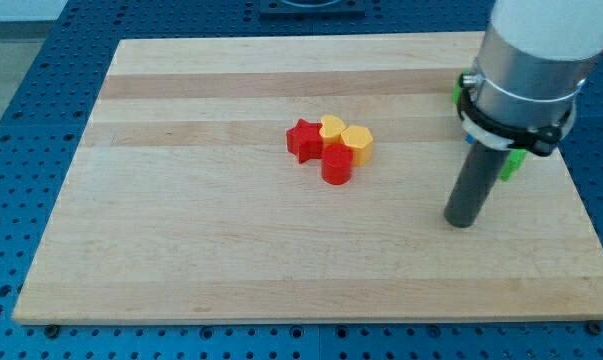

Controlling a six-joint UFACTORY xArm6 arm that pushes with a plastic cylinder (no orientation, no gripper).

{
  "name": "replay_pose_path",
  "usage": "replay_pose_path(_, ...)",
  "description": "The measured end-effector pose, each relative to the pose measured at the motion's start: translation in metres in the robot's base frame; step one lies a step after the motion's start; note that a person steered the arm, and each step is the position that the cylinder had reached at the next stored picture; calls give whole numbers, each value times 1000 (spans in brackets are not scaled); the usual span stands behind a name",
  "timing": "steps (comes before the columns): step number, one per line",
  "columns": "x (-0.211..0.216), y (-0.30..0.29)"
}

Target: Slide the red circle to the bottom of the hexagon

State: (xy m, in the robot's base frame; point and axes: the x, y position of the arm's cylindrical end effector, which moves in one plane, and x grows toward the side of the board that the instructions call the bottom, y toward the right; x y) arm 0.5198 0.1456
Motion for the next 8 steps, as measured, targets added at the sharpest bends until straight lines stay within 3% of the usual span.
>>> replay_pose_path(2, -4, -95)
replay_pose_path(4, -45, -168)
replay_pose_path(6, -77, -174)
replay_pose_path(8, -79, -162)
